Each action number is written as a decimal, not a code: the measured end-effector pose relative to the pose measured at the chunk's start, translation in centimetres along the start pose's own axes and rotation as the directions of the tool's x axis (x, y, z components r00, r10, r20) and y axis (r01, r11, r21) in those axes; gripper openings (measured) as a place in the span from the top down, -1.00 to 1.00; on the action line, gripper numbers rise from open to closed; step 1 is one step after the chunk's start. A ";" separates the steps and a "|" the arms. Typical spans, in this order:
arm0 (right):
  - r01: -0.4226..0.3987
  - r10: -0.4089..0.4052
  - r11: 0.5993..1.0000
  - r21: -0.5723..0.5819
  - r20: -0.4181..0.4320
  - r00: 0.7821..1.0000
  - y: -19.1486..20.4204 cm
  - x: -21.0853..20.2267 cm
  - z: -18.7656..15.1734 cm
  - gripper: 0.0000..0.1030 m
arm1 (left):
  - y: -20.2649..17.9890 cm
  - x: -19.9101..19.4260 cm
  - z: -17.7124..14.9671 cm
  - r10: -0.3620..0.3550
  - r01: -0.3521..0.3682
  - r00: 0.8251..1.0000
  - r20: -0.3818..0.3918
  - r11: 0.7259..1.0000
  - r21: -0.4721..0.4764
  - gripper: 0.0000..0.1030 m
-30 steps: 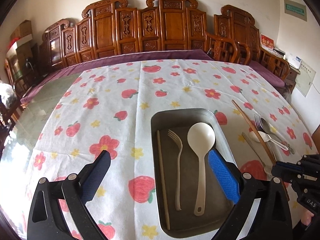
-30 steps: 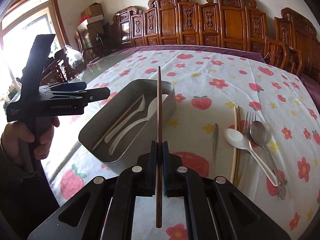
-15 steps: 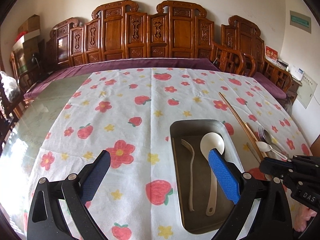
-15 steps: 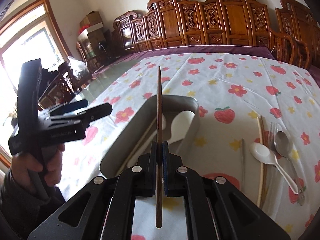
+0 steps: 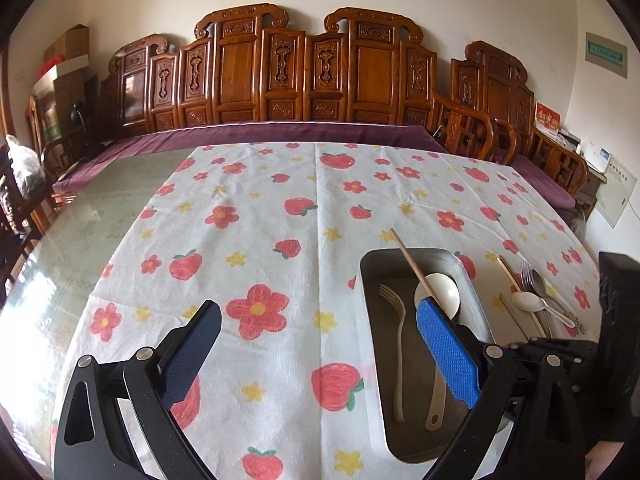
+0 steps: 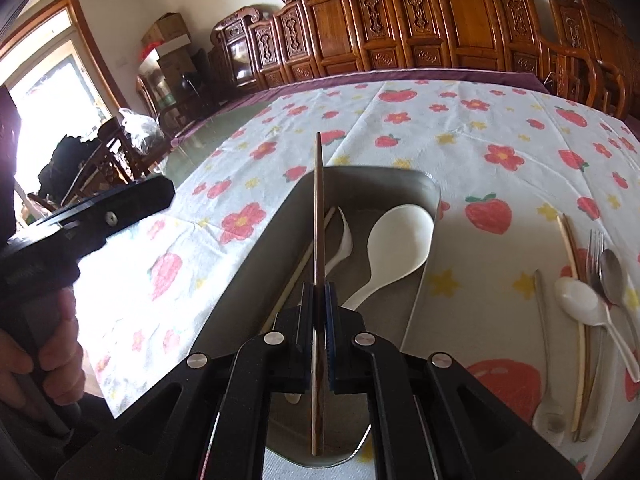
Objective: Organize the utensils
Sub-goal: 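Carry the chopstick into the metal tray and open the right gripper, then move the right gripper over the pile and grasp a white plastic spoon, then grasp a metal spoon with the left gripper while the right gripper holds the white spoon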
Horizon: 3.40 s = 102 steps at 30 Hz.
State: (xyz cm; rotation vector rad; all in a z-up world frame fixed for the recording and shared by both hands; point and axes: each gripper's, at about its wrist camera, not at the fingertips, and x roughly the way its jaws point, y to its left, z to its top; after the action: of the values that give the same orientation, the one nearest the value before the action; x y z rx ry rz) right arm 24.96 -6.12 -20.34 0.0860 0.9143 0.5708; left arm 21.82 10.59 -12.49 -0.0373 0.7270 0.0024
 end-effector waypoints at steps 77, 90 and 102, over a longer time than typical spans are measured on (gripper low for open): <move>0.206 -0.215 0.973 -0.106 -0.076 0.974 -20.4 -6.3 -3.8 0.47 | -20.2 0.2 -5.9 -0.111 0.152 0.976 -0.187 0.964 0.219 -0.84; 0.109 -0.114 0.989 -0.102 -0.045 0.992 -19.6 -7.9 -4.0 0.82 | -22.2 1.4 -5.8 -0.074 0.129 0.971 -0.226 0.962 0.239 -0.84; 0.110 -0.109 0.994 -0.006 0.038 0.993 -21.8 -10.0 -3.1 0.82 | -23.9 5.0 -6.1 -0.084 0.151 0.952 -0.293 0.965 0.214 -0.67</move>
State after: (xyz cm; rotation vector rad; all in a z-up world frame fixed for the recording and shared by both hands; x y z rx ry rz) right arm 27.22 -30.13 -21.73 0.0387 0.8742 0.4694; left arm 21.86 -13.61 -19.58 0.1475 1.0057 -0.2075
